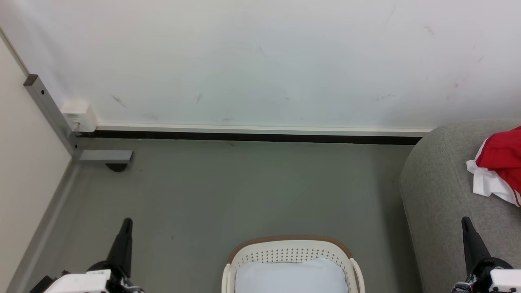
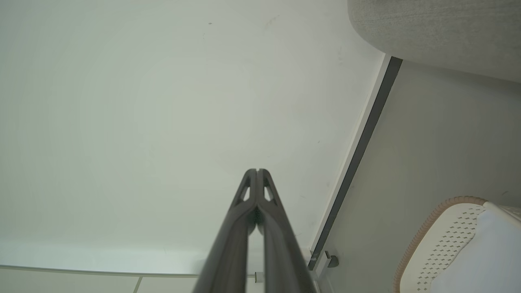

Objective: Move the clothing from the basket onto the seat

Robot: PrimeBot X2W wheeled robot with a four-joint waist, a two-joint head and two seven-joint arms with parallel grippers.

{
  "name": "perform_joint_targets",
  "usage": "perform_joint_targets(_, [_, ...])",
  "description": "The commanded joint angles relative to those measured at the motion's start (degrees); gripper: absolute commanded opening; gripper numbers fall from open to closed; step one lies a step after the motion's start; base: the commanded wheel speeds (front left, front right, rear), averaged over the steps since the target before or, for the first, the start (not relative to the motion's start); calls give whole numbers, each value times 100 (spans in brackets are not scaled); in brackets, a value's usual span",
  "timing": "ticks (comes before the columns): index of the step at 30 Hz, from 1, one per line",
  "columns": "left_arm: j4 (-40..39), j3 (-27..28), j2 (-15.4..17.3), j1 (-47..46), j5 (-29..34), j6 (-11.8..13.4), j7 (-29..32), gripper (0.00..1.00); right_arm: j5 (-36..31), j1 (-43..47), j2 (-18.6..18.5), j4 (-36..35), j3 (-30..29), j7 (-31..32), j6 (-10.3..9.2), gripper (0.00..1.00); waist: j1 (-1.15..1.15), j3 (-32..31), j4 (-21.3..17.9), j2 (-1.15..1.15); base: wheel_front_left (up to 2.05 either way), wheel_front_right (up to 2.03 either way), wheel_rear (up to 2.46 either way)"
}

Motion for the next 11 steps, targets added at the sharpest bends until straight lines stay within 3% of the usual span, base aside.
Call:
perform_joint_targets(1, [-19,12,14,-49,-77,-23,24,0,3,-71,-47,-27,-22,23,-12,0,0,0,0,0,0,0,0])
perform_joint_targets(11, [-19,12,14,-49,-77,-23,23,0,3,-71,-47,-27,-22,23,-12,0,0,0,0,0,0,0,0])
